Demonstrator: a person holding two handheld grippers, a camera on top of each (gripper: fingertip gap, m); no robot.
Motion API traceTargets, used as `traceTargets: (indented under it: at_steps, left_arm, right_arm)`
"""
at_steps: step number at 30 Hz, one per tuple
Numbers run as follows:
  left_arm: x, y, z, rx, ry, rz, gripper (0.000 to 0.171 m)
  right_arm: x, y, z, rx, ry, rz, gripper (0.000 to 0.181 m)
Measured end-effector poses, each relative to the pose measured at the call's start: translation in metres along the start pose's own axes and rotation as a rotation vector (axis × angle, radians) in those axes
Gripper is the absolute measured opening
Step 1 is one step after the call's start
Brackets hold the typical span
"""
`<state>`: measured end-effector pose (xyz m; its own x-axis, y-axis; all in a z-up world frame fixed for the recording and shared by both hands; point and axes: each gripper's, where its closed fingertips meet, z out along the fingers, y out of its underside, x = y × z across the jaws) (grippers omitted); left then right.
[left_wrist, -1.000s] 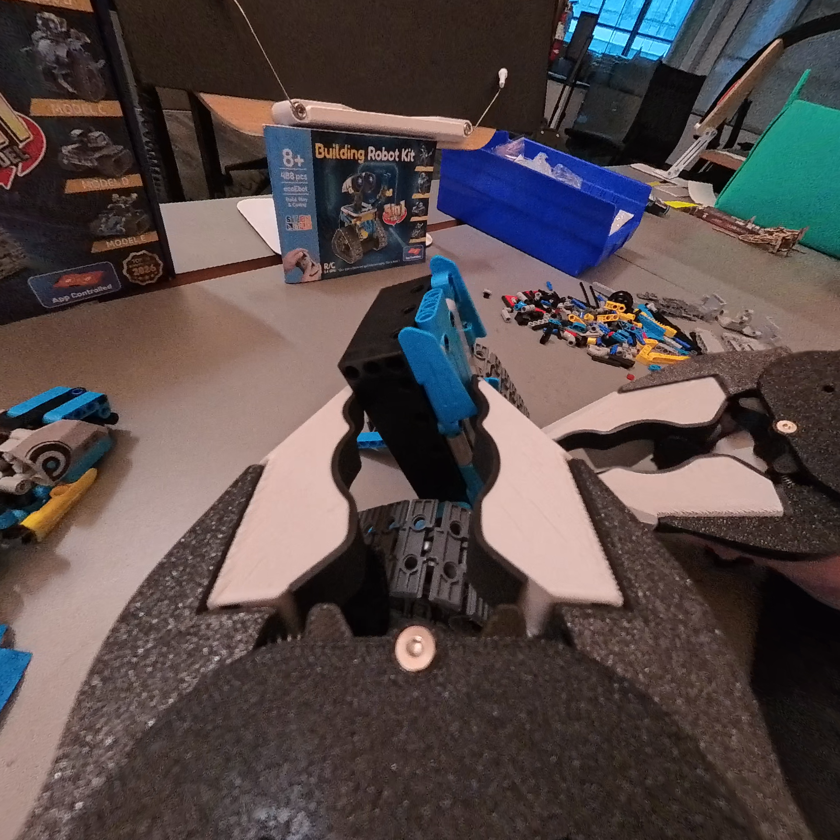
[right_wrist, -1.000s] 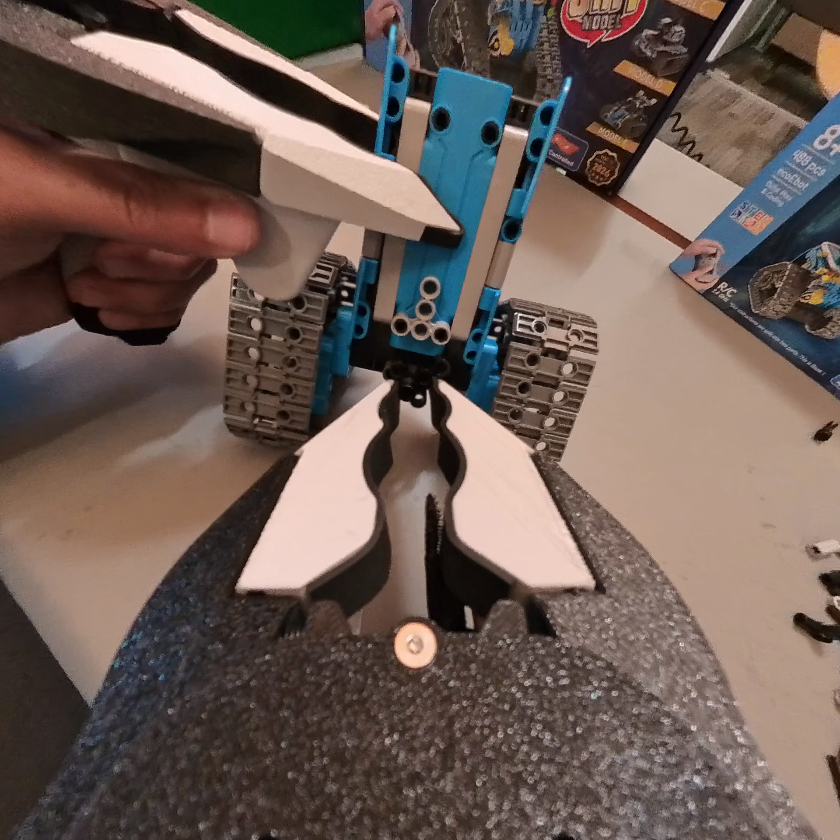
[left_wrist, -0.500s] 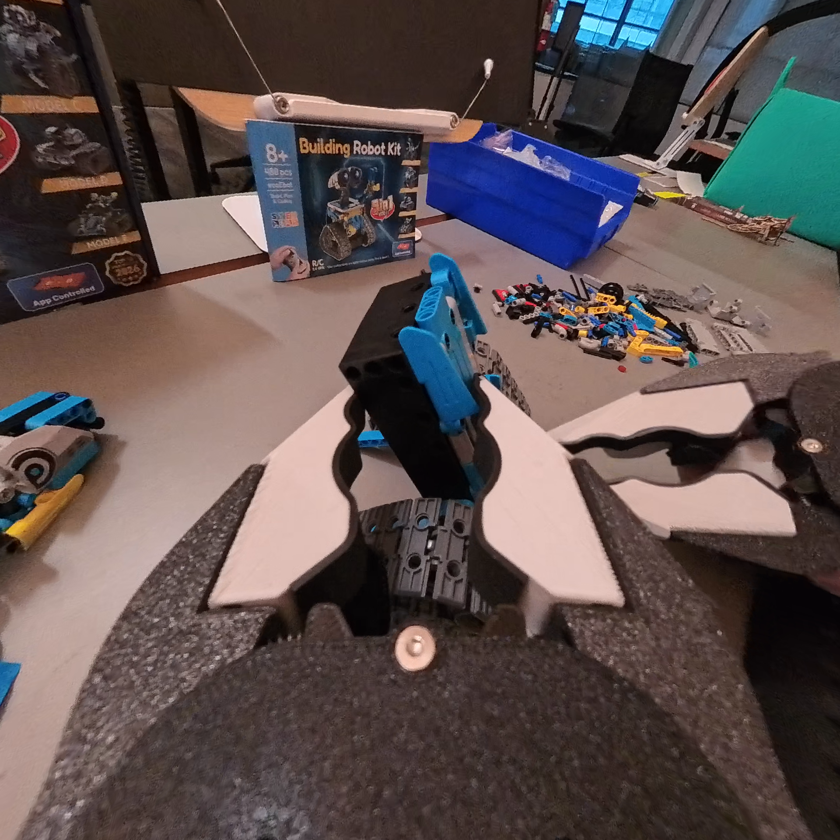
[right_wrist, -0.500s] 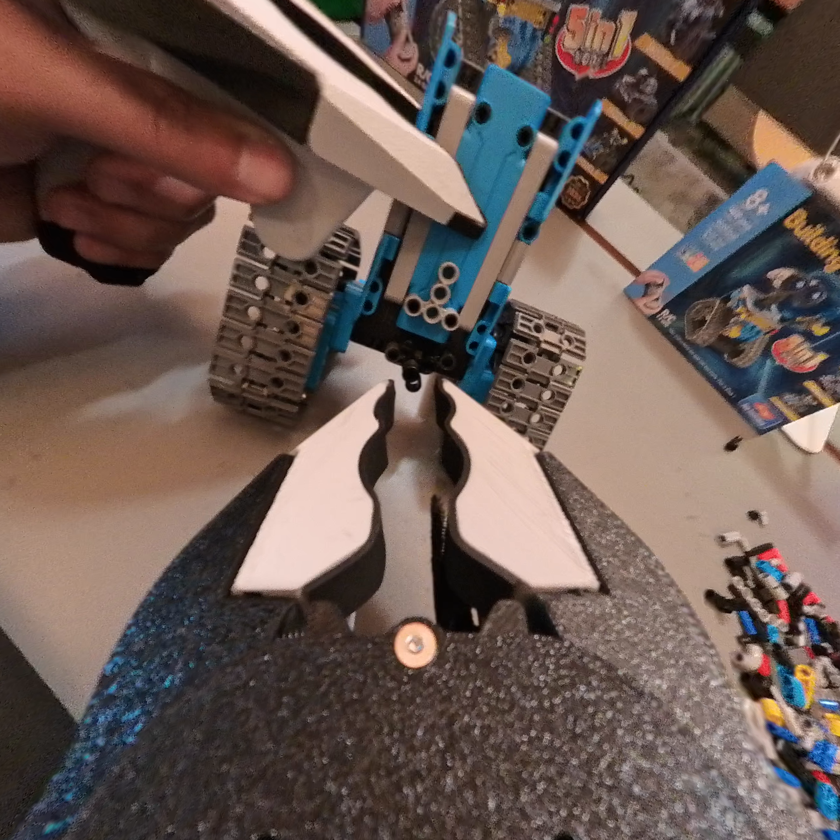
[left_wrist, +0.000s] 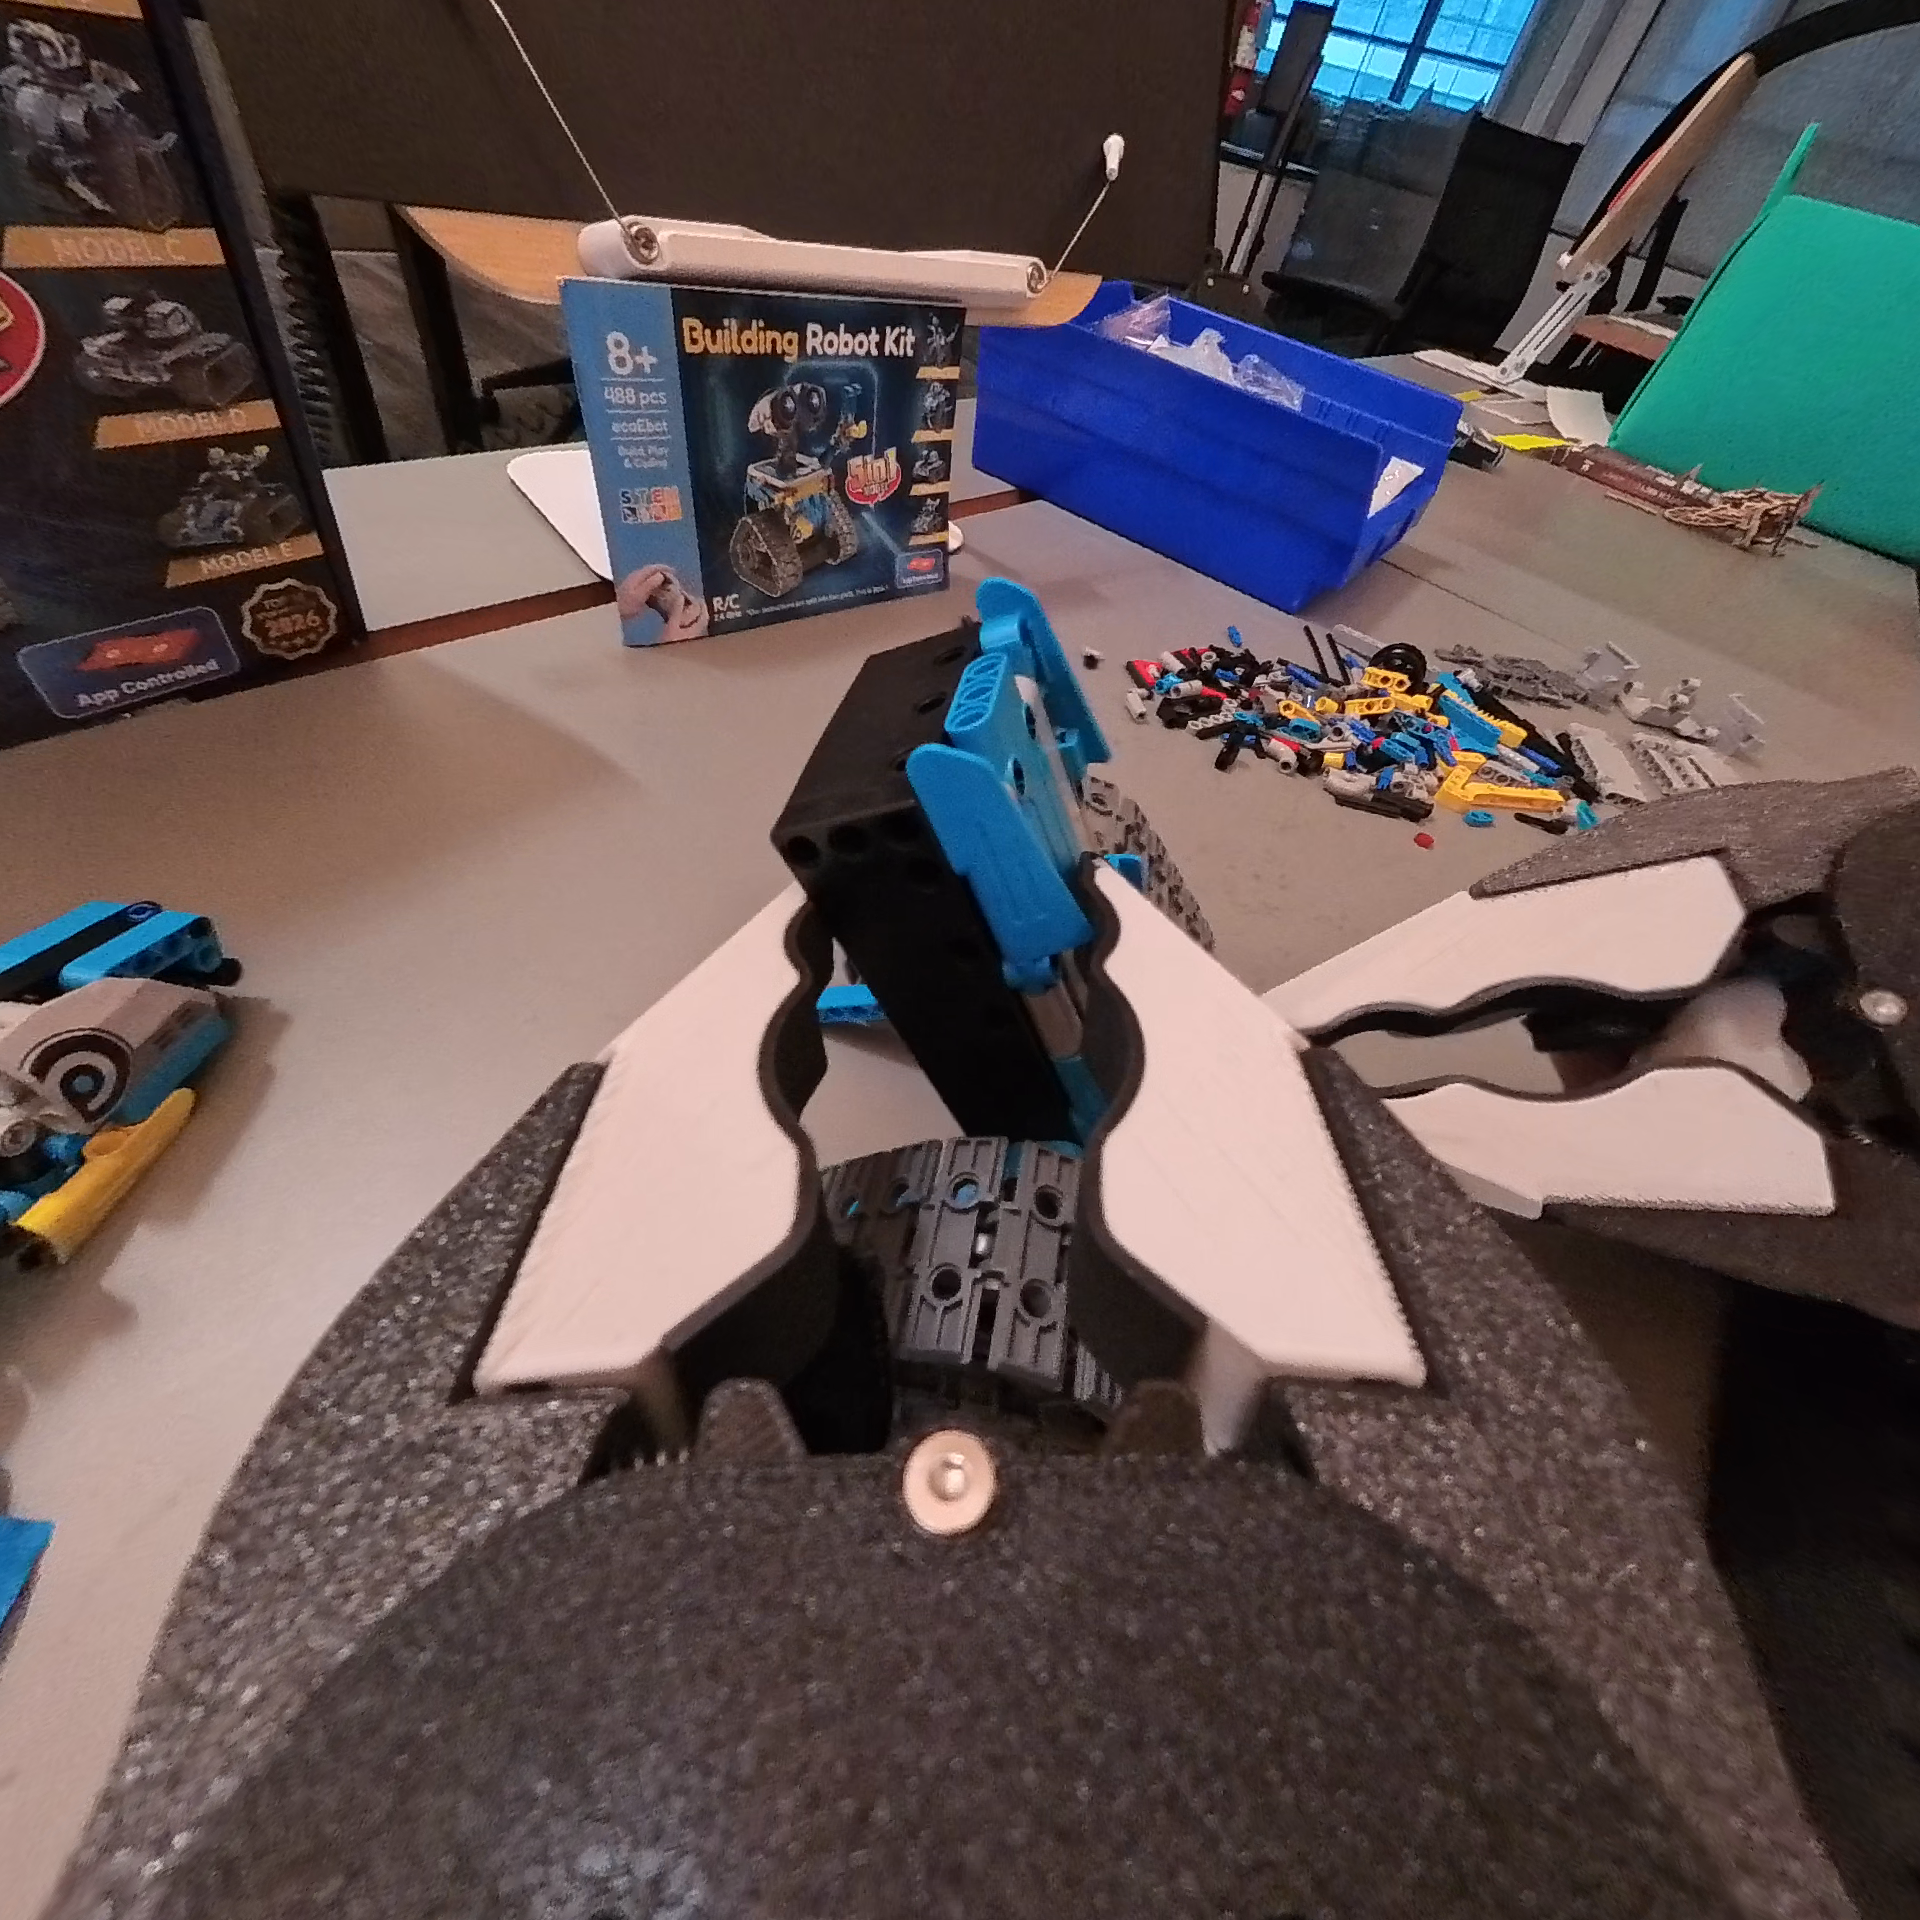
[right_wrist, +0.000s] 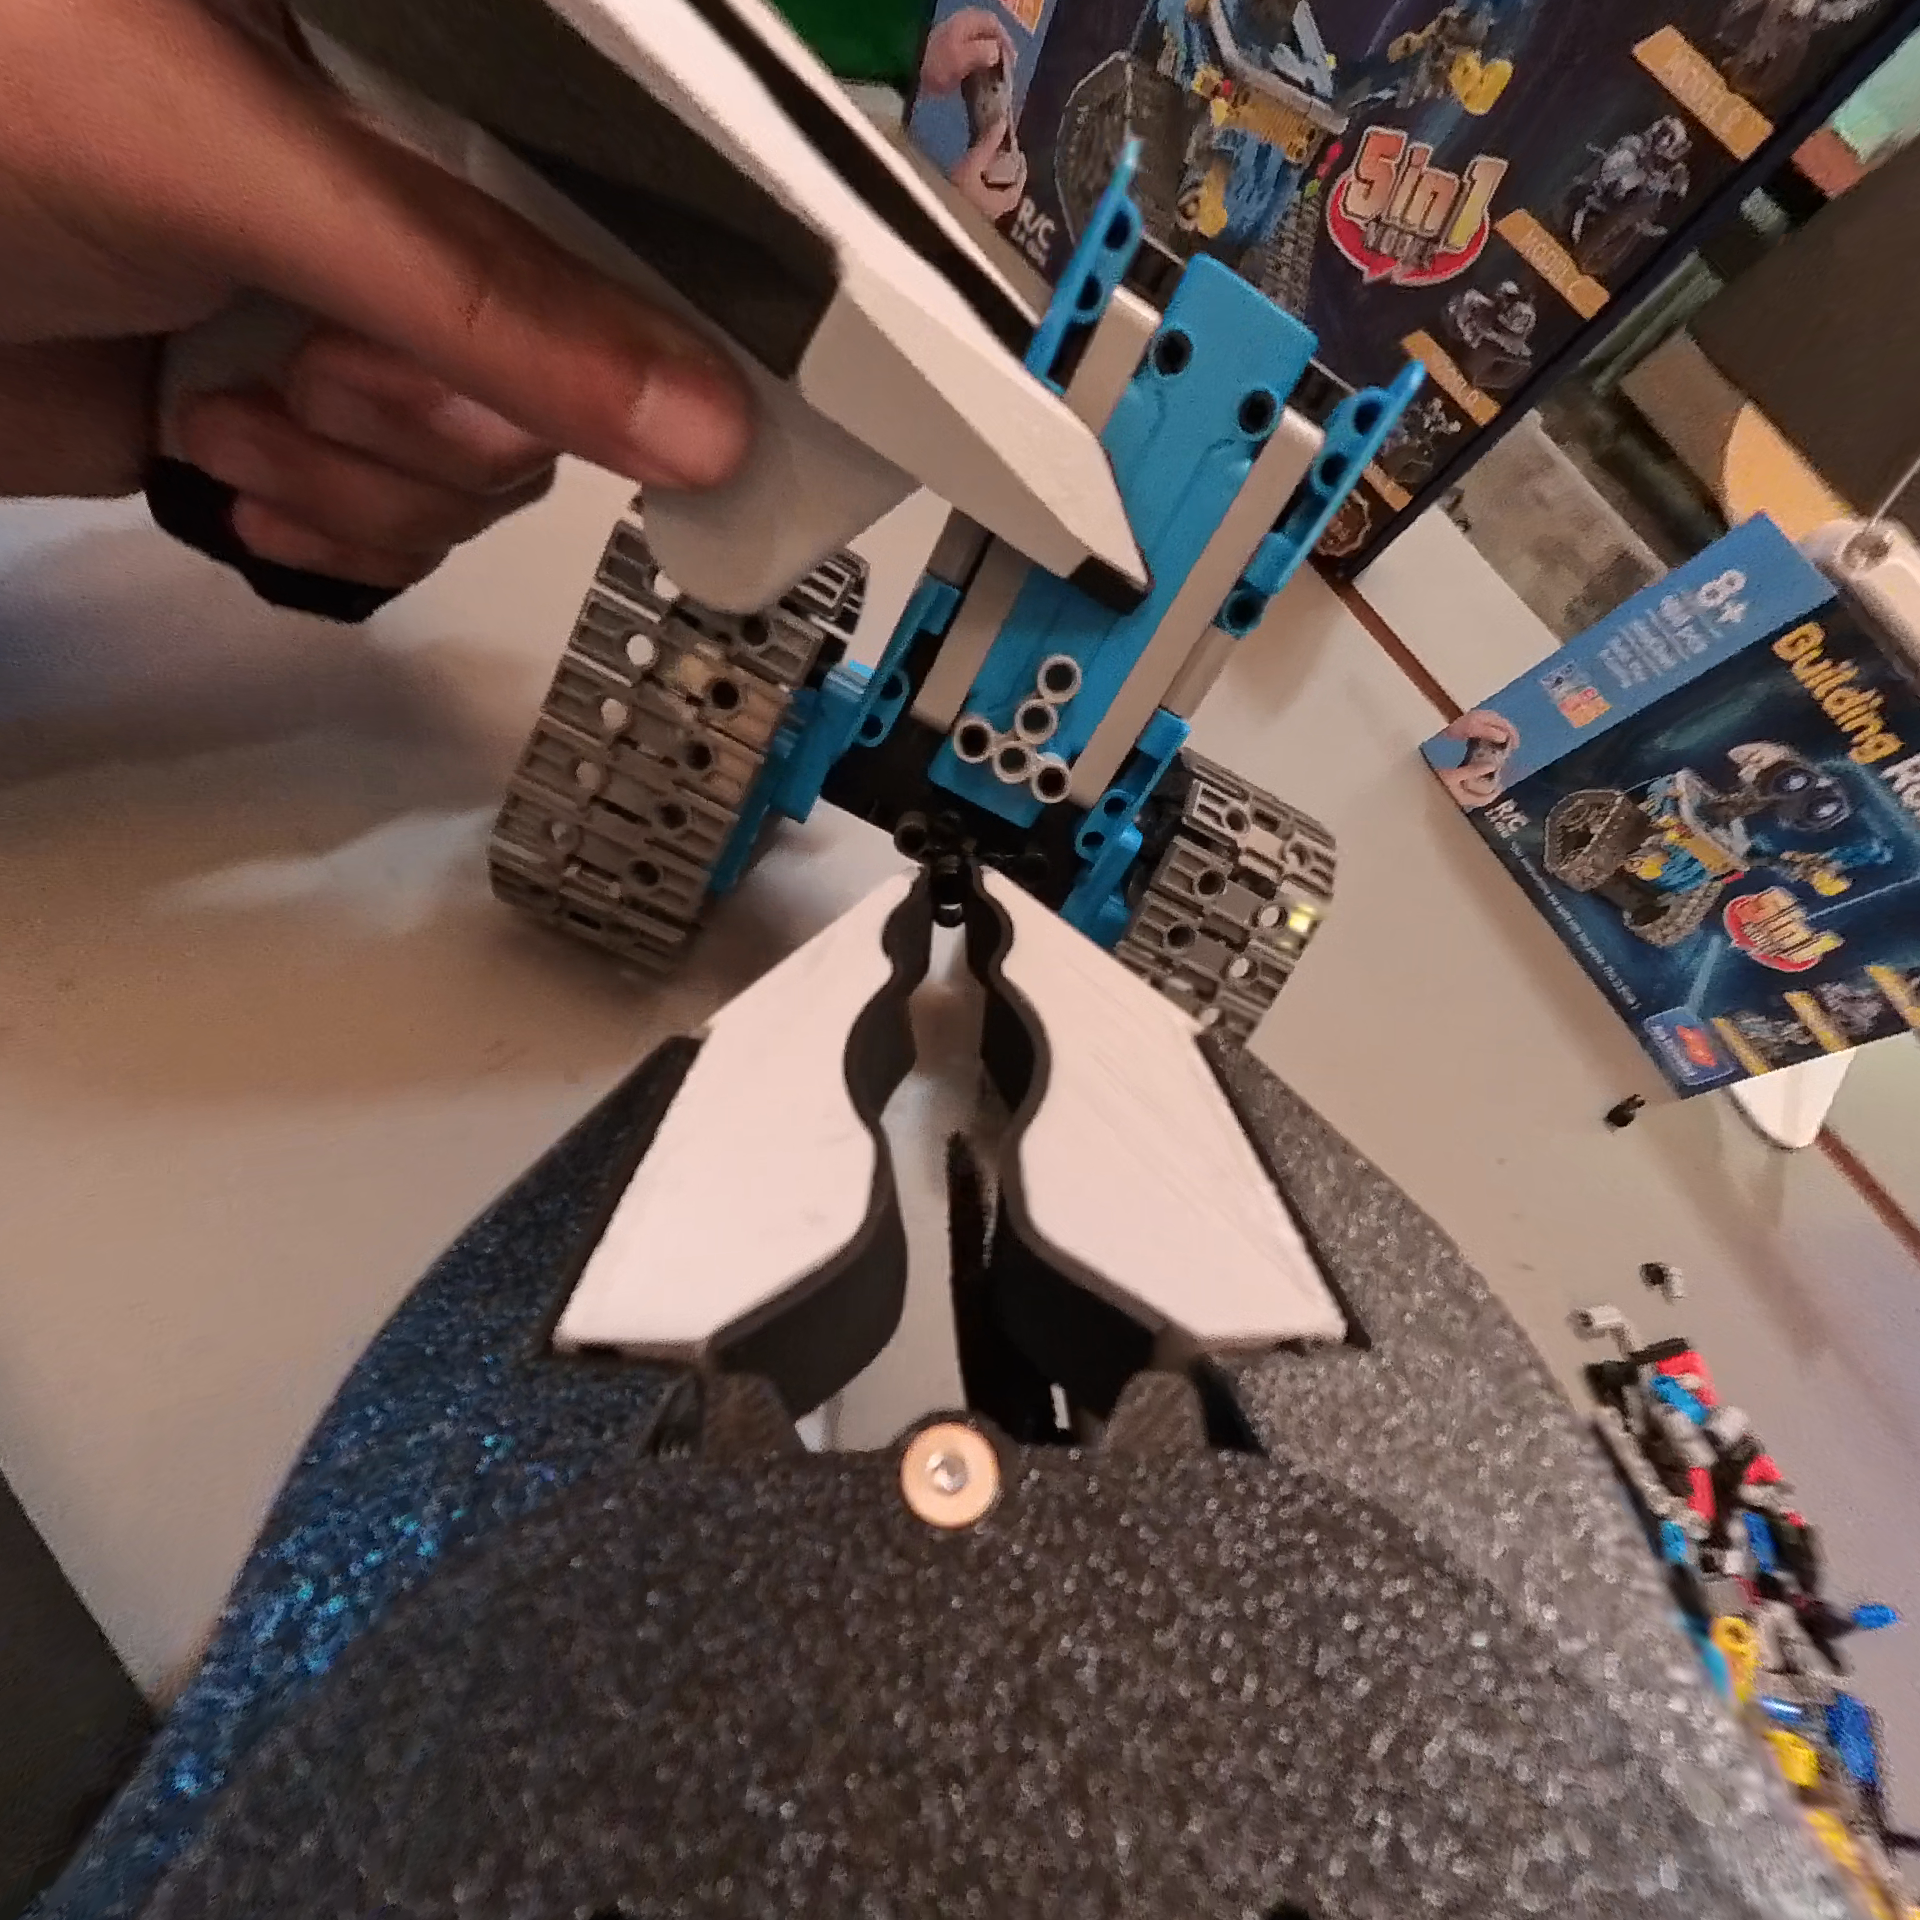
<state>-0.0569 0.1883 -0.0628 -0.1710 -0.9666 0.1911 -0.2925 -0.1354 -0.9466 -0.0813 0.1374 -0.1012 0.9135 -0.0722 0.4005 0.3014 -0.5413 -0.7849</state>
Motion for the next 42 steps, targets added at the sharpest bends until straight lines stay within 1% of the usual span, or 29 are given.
traceTargets:
  at_steps: [3, 4, 7, 10, 11, 12, 13, 14, 15, 16, 18, 21, 22, 24, 26, 27, 28, 29, 30, 31, 32, 33, 34, 35, 37, 38, 40, 42]
  left_arm:
    - [0.001, 0.001, -0.001, -0.003, 0.03, -0.005, 0.046]
    - [0.003, 0.002, -0.001, -0.005, 0.036, 0.008, 0.046]
    - [0.008, 0.003, 0.0, -0.015, 0.047, 0.027, 0.047]
    - [0.012, 0.003, 0.001, -0.023, 0.04, 0.054, 0.047]
    - [0.002, 0.002, 0.0, -0.016, -0.021, 0.061, 0.047]
    - [-0.018, -0.002, -0.005, -0.001, -0.117, 0.053, 0.047]
    - [-0.036, -0.005, -0.013, 0.014, -0.166, 0.026, 0.047]
    - [-0.043, -0.005, -0.018, 0.025, -0.149, -0.003, 0.046]
    - [-0.045, -0.003, -0.02, 0.028, -0.127, -0.011, 0.046]
    - [-0.045, -0.004, -0.021, 0.029, -0.128, -0.001, 0.046]
    - [-0.039, -0.005, -0.019, 0.029, -0.122, 0.008, 0.047]
    - [-0.035, -0.005, -0.016, 0.028, -0.136, 0.0, 0.047]
    - [-0.034, -0.004, -0.014, 0.023, -0.148, 0.016, 0.049]
    - [-0.032, -0.001, -0.012, 0.002, -0.174, 0.047, 0.053]
    - [-0.035, 0.0, -0.018, 0.006, -0.215, 0.016, 0.062]
    - [-0.032, 0.002, -0.023, 0.017, -0.213, 0.001, 0.065]
    - [-0.026, 0.002, -0.03, 0.04, -0.191, -0.002, 0.076]
    - [-0.02, 0.001, -0.039, 0.068, -0.185, 0.007, 0.082]
    - [-0.012, 0.0, -0.047, 0.1, -0.188, 0.04, 0.079]
    - [0.003, -0.003, -0.054, 0.135, -0.159, 0.102, 0.077]
    - [0.029, -0.004, -0.059, 0.168, -0.076, 0.176, 0.07]
    - [0.063, -0.002, -0.063, 0.192, 0.058, 0.238, 0.06]
    - [0.093, 0.003, -0.066, 0.198, 0.187, 0.276, 0.045]
    - [0.113, 0.007, -0.067, 0.195, 0.257, 0.301, 0.043]
    - [0.129, 0.008, -0.066, 0.206, 0.287, 0.367, 0.042]
    - [0.132, 0.01, -0.065, 0.201, 0.301, 0.378, 0.038]
    - [0.142, 0.013, -0.067, 0.192, 0.376, 0.37, 0.034]
    - [0.146, 0.011, -0.07, 0.217, 0.383, 0.389, 0.024]
  right_arm:
    - [-0.003, 0.0, -0.003, -0.003, 0.03, -0.073, 0.003]
    - [-0.003, 0.001, -0.004, 0.0, 0.025, -0.063, 0.003]
    - [-0.004, 0.005, -0.009, 0.018, -0.042, 0.057, 0.003]
    - [-0.004, 0.008, -0.017, 0.018, -0.009, 0.02, 0.003]
    - [-0.001, 0.004, -0.025, 0.046, 0.017, 0.01, 0.003]
    - [0.003, 0.004, -0.035, 0.062, 0.04, 0.021, 0.003]
    - [0.0, 0.011, -0.04, 0.058, 0.023, 0.051, 0.003]
    - [-0.003, 0.019, -0.044, 0.042, 0.001, 0.071, 0.003]
    - [-0.001, 0.018, -0.05, 0.07, 0.005, 0.069, 0.003]
    - [0.0, 0.012, -0.057, 0.121, -0.02, 0.082, 0.003]
    - [0.005, 0.016, -0.058, 0.13, -0.051, 0.139, 0.004]
    - [0.009, 0.008, -0.067, 0.216, -0.138, 0.223, 0.004]
    - [0.005, 0.005, -0.069, 0.252, -0.196, 0.244, 0.004]
    - [0.003, -0.002, -0.076, 0.324, -0.314, 0.361, 0.004]
    - [0.003, -0.005, -0.081, 0.376, -0.439, 0.474, 0.004]
    - [0.004, -0.006, -0.083, 0.395, -0.499, 0.542, 0.004]
    - [0.006, -0.006, -0.084, 0.407, -0.545, 0.599, 0.004]
    - [0.007, -0.007, -0.087, 0.422, -0.594, 0.65, 0.004]
    - [0.006, -0.009, -0.09, 0.443, -0.644, 0.686, 0.004]
    - [0.006, -0.011, -0.093, 0.456, -0.679, 0.714, 0.004]
    - [0.004, -0.013, -0.095, 0.465, -0.721, 0.736, 0.004]
    - [0.0, -0.015, -0.097, 0.47, -0.777, 0.755, 0.004]
    - [-0.003, -0.019, -0.101, 0.484, -0.833, 0.77, 0.004]
    - [-0.007, -0.023, -0.107, 0.499, -0.896, 0.783, 0.003]
    - [-0.016, -0.027, -0.114, 0.497, -0.997, 0.798, 0.004]
    - [-0.019, -0.029, -0.115, 0.492, -1.023, 0.794, 0.004]
    - [-0.026, -0.029, -0.117, 0.472, -1.06, 0.782, 0.005]
    - [-0.029, -0.028, -0.115, 0.449, -1.082, 0.791, 0.005]
